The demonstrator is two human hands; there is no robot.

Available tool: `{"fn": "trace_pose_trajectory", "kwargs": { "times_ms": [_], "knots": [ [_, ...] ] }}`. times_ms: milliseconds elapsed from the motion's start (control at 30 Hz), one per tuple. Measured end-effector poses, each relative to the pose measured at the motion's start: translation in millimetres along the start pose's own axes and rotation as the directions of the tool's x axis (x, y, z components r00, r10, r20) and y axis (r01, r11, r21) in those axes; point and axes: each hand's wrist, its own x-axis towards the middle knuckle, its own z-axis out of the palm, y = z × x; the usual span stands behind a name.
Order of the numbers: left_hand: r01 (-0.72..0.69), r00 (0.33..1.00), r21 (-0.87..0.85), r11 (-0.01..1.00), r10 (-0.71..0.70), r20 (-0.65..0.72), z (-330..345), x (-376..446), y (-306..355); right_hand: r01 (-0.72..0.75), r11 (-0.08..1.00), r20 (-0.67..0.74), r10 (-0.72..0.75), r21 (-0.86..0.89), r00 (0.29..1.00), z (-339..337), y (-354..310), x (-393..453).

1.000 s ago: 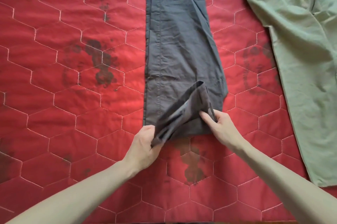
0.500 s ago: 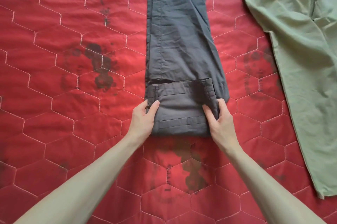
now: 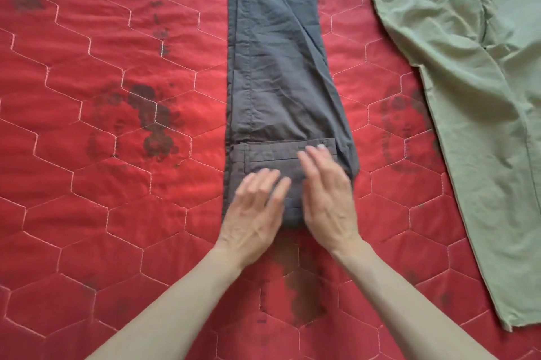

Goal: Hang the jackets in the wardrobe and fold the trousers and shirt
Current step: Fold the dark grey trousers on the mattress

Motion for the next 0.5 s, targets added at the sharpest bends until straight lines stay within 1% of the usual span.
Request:
{"fn": "trace_pose_trajectory", "kwargs": {
  "times_ms": [33,67,100,133,167,233,300,333,400,500],
  "knots": [
    [-0.059,0.995,0.044,0.997,0.055,0.088,4.4,-3.3,0.9,0.093,0.996,0.082,-0.094,0.012,0.992,6.0,-5.2,2.4],
    [-0.031,0.988,0.073,0.997,0.020,0.156,6.3,-4.4,-1.4,0.140,0.990,0.145,-0.139,0.006,0.980,11.5,-6.1,4.6],
    [0.053,0.979,0.079,0.995,-0.068,0.194,6.7,-3.1,-6.1,0.139,0.990,0.183,-0.134,-0.013,0.974,16.2,-3.0,6.9],
    [0.133,0.966,0.065,0.989,-0.144,0.216,6.6,-0.8,-12.5,0.108,0.994,0.208,-0.099,-0.034,0.973,20.0,2.6,9.1],
    [0.167,0.958,0.052,0.985,-0.175,0.227,7.6,1.0,-19.5,0.079,0.995,0.229,-0.064,-0.057,0.971,23.1,9.8,10.3],
    [0.138,0.956,0.035,0.990,-0.143,0.258,10.3,2.8,-31.5,0.068,0.993,0.250,-0.041,-0.098,0.967,27.2,23.8,9.3],
    [0.102,0.951,0.023,0.994,-0.105,0.290,11.5,5.0,-38.6,0.047,0.989,0.220,-0.015,-0.139,0.975,30.3,31.8,6.2],
    [0.095,0.946,0.028,0.995,-0.099,0.310,11.0,5.8,-40.5,0.019,0.987,0.210,0.015,-0.157,0.978,30.8,33.1,5.1],
    [0.083,0.933,0.056,0.995,-0.097,0.346,7.8,8.2,-41.6,-0.009,0.981,0.233,0.055,-0.192,0.971,29.8,34.3,4.3],
    [0.035,0.913,0.084,0.996,-0.066,0.404,-1.9,14.2,-39.2,0.074,0.974,0.328,0.000,-0.214,0.945,20.4,39.6,8.8]
  ]
}}
